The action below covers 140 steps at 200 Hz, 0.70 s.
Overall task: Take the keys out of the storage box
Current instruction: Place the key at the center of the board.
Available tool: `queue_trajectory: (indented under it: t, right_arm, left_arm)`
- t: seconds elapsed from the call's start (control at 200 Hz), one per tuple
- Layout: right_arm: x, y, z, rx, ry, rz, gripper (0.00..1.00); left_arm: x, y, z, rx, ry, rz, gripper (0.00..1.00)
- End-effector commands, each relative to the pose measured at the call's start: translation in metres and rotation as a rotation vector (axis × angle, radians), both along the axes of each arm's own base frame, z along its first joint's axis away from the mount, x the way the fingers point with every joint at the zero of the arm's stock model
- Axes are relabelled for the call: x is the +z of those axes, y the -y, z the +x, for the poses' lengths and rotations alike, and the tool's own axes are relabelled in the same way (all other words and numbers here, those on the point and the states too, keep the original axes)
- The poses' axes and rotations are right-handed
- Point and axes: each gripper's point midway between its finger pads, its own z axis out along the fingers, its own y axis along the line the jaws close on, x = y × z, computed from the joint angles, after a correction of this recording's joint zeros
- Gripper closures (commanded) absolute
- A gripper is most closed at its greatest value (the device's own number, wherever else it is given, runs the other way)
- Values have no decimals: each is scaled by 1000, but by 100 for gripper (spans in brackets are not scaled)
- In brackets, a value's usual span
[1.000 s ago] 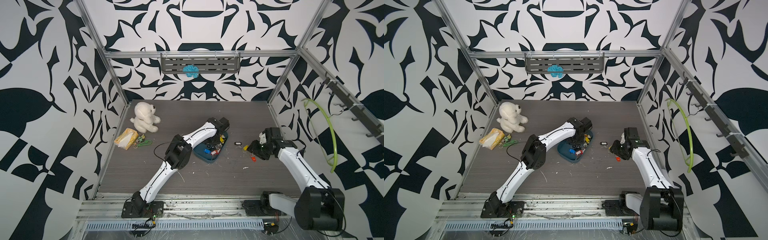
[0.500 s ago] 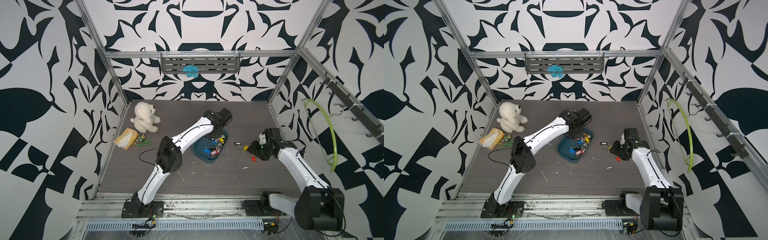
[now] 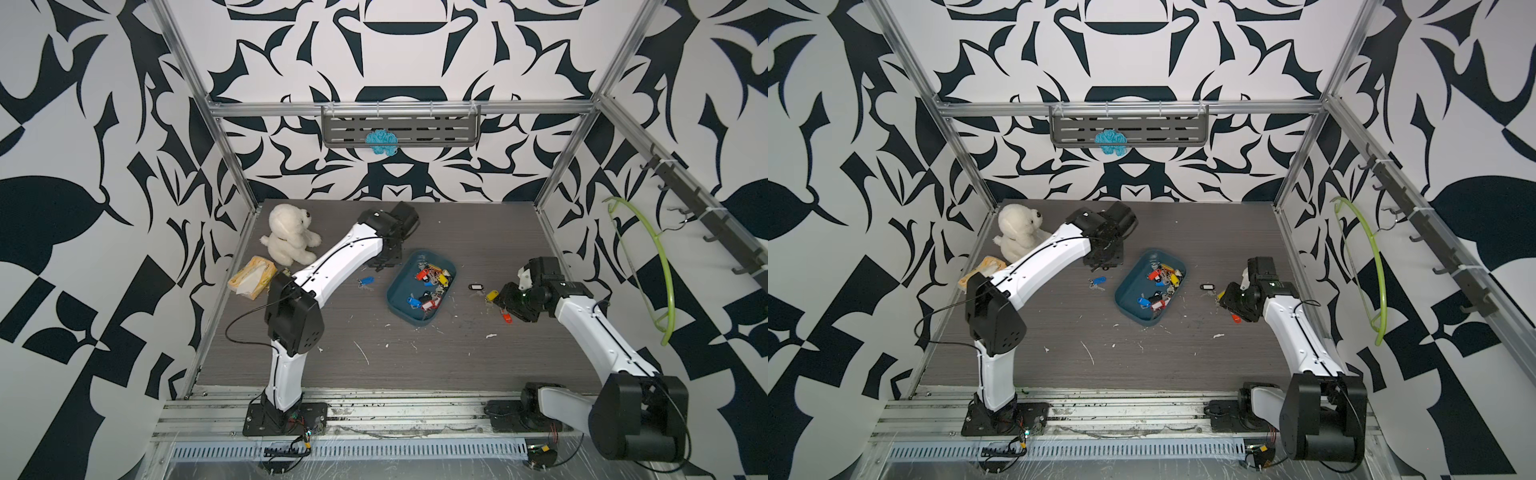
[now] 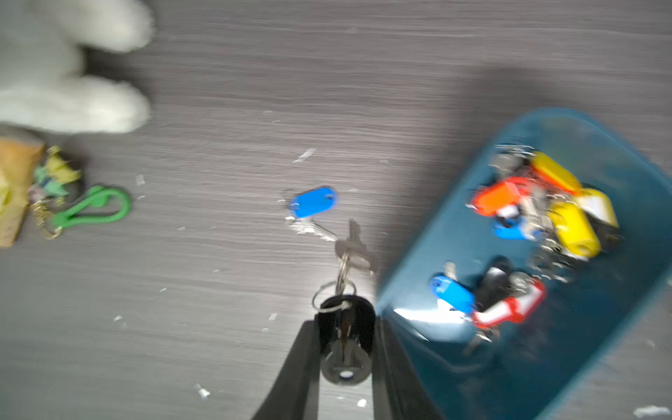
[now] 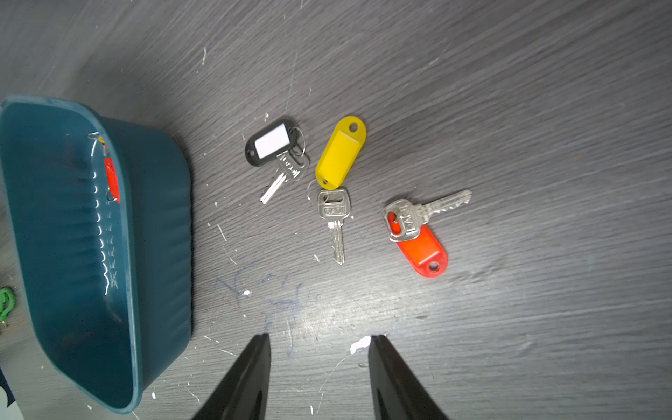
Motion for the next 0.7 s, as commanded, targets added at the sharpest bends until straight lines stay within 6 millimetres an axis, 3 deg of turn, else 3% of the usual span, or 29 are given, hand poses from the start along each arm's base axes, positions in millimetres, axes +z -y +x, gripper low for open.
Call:
queue_trajectory:
  t: [0.0,0.085,0.24,0.425,0.625,0.695]
  right_arm:
    - [3,0,-2,-6,-2,5,50]
    - [7,-2,-2,-3,8,13,51]
    - [21,-13,3,34,33,48,51]
    - [45,-55,14,194,47,2,50]
    - [65,-92,38,263,78,25,49]
    - [67,-101,46,274,76,28,49]
  left_arm:
    - [-12,-28,-1,31,-25,2,93]
    - [-28,-41,-3,51,-56,2,94]
    - [-62,-49,-7,73,-124,-29,94]
    - [-100,-54,-11,103,-188,-63,92]
    - [-114,-59,-11,111,-206,-61,68]
    - [-117,-61,-12,113,-209,-60,54]
